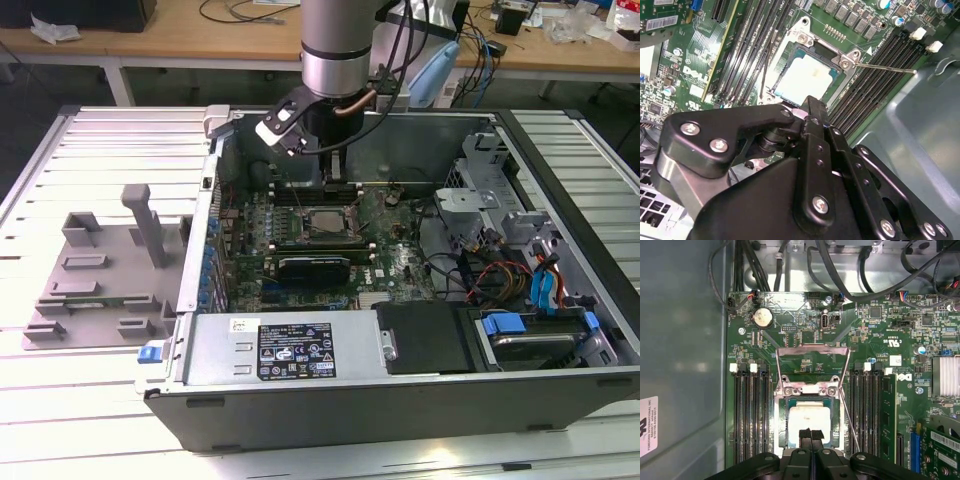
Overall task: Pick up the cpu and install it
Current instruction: 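Close the cpu cover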
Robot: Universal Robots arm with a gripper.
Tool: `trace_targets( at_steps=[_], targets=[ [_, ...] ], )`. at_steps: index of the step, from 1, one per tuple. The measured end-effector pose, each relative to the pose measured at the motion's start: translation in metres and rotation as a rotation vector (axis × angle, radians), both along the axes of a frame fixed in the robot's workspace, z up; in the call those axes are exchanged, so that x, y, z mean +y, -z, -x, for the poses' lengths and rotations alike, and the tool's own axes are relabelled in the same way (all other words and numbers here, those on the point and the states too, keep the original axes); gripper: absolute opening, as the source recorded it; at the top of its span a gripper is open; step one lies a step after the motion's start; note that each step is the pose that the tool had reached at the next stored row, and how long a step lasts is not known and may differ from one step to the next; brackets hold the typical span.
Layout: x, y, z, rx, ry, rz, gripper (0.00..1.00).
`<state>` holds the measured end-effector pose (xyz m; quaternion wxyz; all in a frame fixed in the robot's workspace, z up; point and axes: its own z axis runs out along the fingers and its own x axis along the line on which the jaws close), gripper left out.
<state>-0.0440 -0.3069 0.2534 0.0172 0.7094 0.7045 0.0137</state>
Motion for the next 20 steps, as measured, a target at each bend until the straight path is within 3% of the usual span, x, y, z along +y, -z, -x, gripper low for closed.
trace_targets(
  at_steps=[9,15,20],
  targets=[
    [0.0,-0.0031,0.0,0.0,0.0,0.0001,0.11],
    [0.0,-0.0099,0.0,0.0,0.0,0.0001,0.11],
    [0.0,-0.0103,-0.0003,0.0001,0.0,0.0001,0.11]
  ],
)
